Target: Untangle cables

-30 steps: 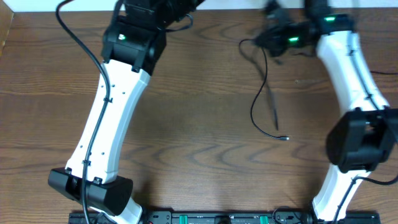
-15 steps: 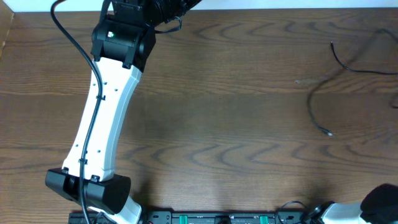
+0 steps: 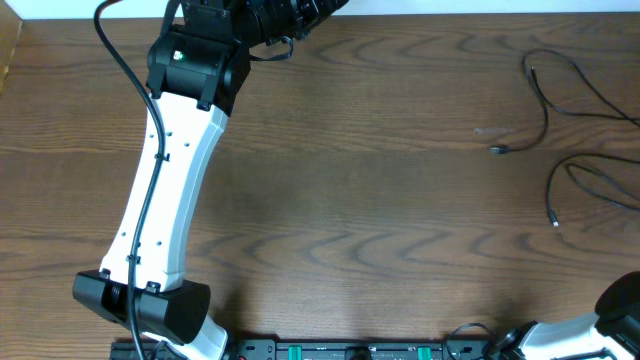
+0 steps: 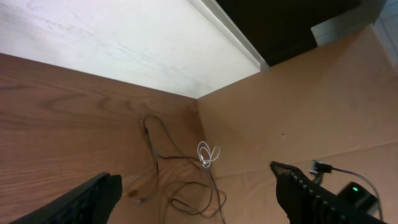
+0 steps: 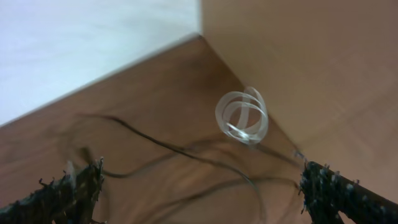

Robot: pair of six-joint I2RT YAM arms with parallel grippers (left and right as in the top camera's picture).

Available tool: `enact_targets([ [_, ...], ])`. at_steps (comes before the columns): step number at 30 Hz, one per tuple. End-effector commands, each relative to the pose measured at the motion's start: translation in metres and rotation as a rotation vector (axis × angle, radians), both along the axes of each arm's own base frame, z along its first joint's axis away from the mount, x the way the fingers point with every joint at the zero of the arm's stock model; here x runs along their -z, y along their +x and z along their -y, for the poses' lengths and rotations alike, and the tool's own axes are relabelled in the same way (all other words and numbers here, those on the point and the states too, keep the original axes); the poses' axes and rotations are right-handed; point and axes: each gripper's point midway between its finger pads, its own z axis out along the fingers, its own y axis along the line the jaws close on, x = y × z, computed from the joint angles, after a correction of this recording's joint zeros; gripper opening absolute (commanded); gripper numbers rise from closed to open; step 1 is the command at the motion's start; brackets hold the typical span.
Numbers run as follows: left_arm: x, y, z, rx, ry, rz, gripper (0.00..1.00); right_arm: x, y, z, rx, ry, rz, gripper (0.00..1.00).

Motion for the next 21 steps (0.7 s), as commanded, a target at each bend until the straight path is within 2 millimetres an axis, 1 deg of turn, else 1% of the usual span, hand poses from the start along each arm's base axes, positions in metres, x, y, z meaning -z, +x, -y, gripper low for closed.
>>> enact_targets([
  [1, -0.019, -0.011, 0.002, 0.043, -0.008, 0.056, 0.85, 0.029, 0.000, 0.015, 0.105, 0.088, -0.029, 0.99],
  [2, -0.020, -0.011, 0.002, 0.043, -0.008, 0.056, 0.85, 0.028, 0.009, 0.003, 0.044, 0.119, -0.005, 0.99],
  [4, -0.019, -0.011, 0.001, 0.040, -0.006, 0.058, 0.85, 0.020, 0.027, -0.026, -0.107, 0.153, 0.041, 0.99],
  [5, -0.019, -0.011, 0.001, 0.045, 0.008, 0.077, 0.85, 0.015, 0.037, -0.050, -0.204, 0.195, 0.071, 0.99],
  [6, -0.019, -0.011, 0.001, 0.050, 0.023, 0.097, 0.84, 0.014, 0.041, -0.068, -0.259, 0.231, 0.077, 0.99],
  [7, -0.017, -0.006, -0.002, 0.037, 0.084, 0.162, 0.84, 0.019, 0.048, -0.100, -0.370, 0.264, 0.053, 0.99],
  [8, -0.017, -0.006, -0.003, 0.048, 0.123, 0.212, 0.84, 0.021, 0.050, -0.115, -0.424, 0.268, 0.037, 0.99],
  [9, -0.015, -0.006, -0.003, 0.063, 0.167, 0.257, 0.84, 0.024, 0.053, -0.136, -0.499, 0.271, 0.014, 0.99],
  [10, -0.011, -0.006, -0.005, 0.062, 0.192, 0.257, 0.84, 0.026, 0.055, -0.150, -0.542, 0.272, 0.000, 0.99],
  [11, -0.002, -0.008, -0.007, 0.070, 0.233, 0.247, 0.83, 0.026, 0.060, -0.193, -0.664, 0.265, -0.034, 0.99],
  [12, 0.005, -0.011, -0.010, 0.080, 0.283, 0.260, 0.82, 0.026, 0.063, -0.224, -0.751, 0.239, -0.056, 0.99],
  [13, 0.012, -0.011, -0.019, 0.049, 0.349, 0.257, 0.82, 0.025, 0.065, -0.247, -0.805, 0.208, -0.078, 0.99],
  [14, 0.017, -0.010, -0.033, -0.004, 0.419, 0.248, 0.82, 0.025, 0.067, -0.267, -0.826, 0.159, -0.109, 0.99],
  [15, 0.019, -0.011, -0.045, -0.049, 0.479, 0.244, 0.82, 0.025, 0.069, -0.284, -0.846, 0.121, -0.128, 0.99],
  [16, 0.019, -0.014, -0.062, -0.100, 0.553, 0.245, 0.82, 0.025, 0.071, -0.303, -0.863, 0.066, -0.155, 0.99],
  [17, 0.016, -0.021, -0.079, -0.138, 0.622, 0.257, 0.82, 0.027, 0.072, -0.327, -0.865, 0.001, -0.192, 0.99],
  [18, 0.011, -0.033, -0.098, -0.184, 0.682, 0.254, 0.82, 0.031, 0.072, -0.340, -0.817, -0.053, -0.232, 0.99],
  [19, 0.007, -0.044, -0.111, -0.213, 0.718, 0.247, 0.82, 0.034, 0.072, -0.346, -0.781, -0.077, -0.255, 0.99],
  [20, 0.006, -0.051, -0.116, -0.219, 0.726, 0.238, 0.82, 0.039, 0.072, -0.358, -0.787, -0.089, -0.277, 0.99],
  [21, 0.005, -0.058, -0.120, -0.220, 0.732, 0.230, 0.82, 0.043, 0.071, -0.362, -0.792, -0.079, -0.289, 0.98],
])
